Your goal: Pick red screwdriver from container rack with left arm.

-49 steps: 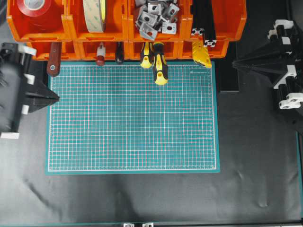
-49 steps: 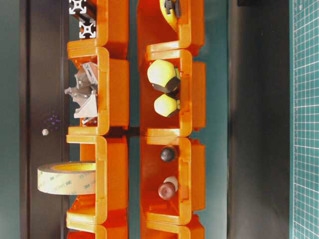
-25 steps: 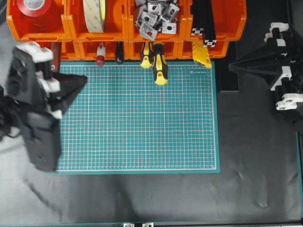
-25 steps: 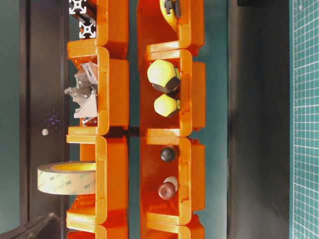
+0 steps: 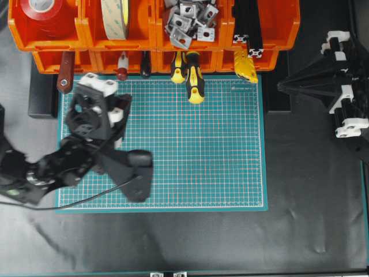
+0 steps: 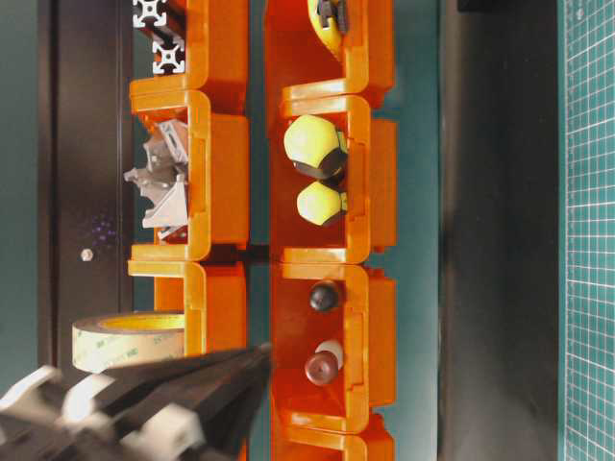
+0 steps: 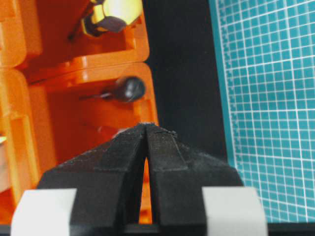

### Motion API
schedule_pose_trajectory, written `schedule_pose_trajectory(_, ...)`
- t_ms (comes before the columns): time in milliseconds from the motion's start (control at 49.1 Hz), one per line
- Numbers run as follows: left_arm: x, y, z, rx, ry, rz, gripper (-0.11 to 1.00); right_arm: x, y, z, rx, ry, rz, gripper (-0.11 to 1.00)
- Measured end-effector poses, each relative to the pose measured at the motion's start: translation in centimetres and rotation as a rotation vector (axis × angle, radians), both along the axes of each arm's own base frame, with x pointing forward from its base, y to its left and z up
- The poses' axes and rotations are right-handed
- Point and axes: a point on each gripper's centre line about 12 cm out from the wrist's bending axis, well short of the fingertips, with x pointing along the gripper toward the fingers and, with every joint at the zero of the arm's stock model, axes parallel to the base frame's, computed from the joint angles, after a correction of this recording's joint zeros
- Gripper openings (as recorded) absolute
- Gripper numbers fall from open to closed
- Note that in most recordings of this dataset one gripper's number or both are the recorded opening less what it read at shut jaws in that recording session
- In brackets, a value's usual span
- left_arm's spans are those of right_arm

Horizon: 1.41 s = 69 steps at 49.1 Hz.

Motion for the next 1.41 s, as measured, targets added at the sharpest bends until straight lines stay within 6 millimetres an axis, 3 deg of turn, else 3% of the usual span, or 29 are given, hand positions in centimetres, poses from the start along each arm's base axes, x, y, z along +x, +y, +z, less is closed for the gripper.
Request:
schedule_pose_trajectory(224,0.6,0.8,0.0,-0.026,-0.026,-0.008,0.01,-0.2,0.1,-0.7,-0.014,0.064,0.007,0.00)
schedule_pose_trajectory(570,-1.9,2.0,0.0,-0.051,-0.051,0.021,0.01,-0.4,0.2,-0.8,-0.025,0.082,0.014,0.00)
schedule_pose_trajectory(835,-2.1,1.8,-0.5,-0.066,-0.059,0.038,0.03,-0.5,0.2,-0.7,-0.031,0.074,0.016,0.00)
schedule_pose_trajectory(937,-2.2,1.9,-0.7,-0.067,-0.054,0.040,0.20,-0.6,0.2,-0.6,-0.030,0.073,0.016,0.00)
schedule_pose_trajectory(1100,-2.4,2.0,-1.2,-0.063,-0.042,0.038,0.67,-0.6,0.2,-0.6,-0.030,0.071,0.016,0.00)
schedule_pose_trajectory(1181,-2.3,2.1,-1.5,-0.076,-0.047,0.029,0.86,-0.6,0.2,-0.6,-0.030,0.073,0.016,0.00)
schedule_pose_trajectory(1242,-2.2,2.3,-1.6,-0.085,-0.056,0.032,0.91,-0.6,0.2,-0.7,-0.028,0.078,0.016,0.00)
schedule_pose_trajectory(1405,-2.0,2.8,-1.9,-0.097,-0.058,0.022,0.89,-0.7,0.2,-0.9,-0.021,0.096,0.017,0.00)
